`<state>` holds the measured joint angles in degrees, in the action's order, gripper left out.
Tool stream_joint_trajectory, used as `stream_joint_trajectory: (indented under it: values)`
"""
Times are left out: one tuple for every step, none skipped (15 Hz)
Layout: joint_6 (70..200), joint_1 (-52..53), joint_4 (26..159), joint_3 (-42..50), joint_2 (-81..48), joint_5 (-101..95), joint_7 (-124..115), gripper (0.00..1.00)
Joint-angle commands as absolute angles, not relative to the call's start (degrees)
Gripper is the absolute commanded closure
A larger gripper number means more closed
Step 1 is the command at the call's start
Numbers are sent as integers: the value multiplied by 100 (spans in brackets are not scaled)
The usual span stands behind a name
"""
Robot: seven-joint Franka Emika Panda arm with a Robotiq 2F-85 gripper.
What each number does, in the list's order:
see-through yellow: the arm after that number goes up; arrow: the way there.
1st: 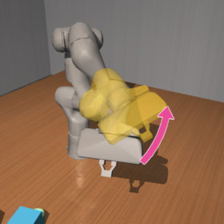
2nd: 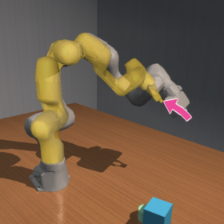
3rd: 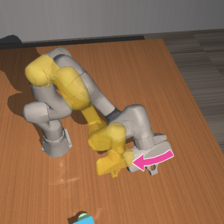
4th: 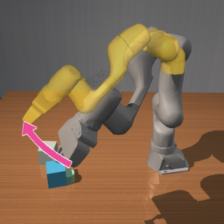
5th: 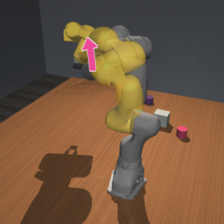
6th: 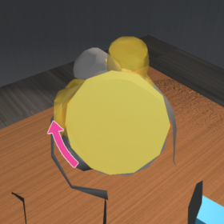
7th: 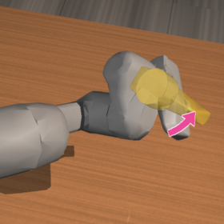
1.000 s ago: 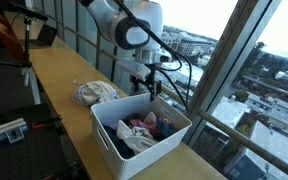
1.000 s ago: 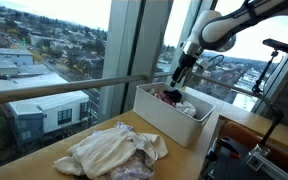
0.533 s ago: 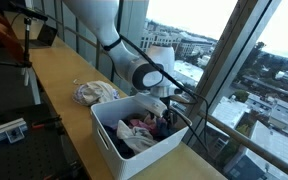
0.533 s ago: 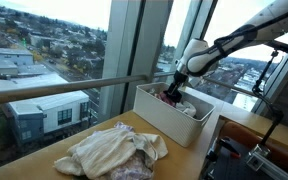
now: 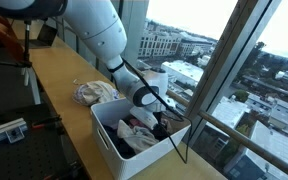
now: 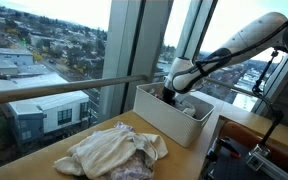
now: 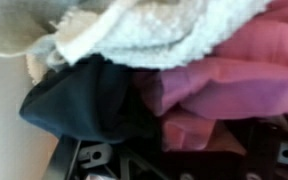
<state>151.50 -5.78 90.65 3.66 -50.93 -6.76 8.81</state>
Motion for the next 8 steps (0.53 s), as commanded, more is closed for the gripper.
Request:
stream_joint_trajectory:
  values:
    - [14684, -625, 8729, 57, -5308, -419, 869, 0]
    - [14632, -598, 8710, 44, -5353, -390, 824, 25]
    - [14613, -563, 8720, 43, -5379, -361, 778, 26]
    - [14566, -556, 8748, 16, -5379, -325, 768, 32]
    - [14552, -546, 8805, 8, -5356, -309, 748, 41]
    - [14552, -532, 8838, 20, -5333, -301, 714, 48]
    - [14547, -532, 8884, 28, -5285, -288, 694, 55]
    - [14535, -544, 8925, 31, -5228, -267, 676, 63]
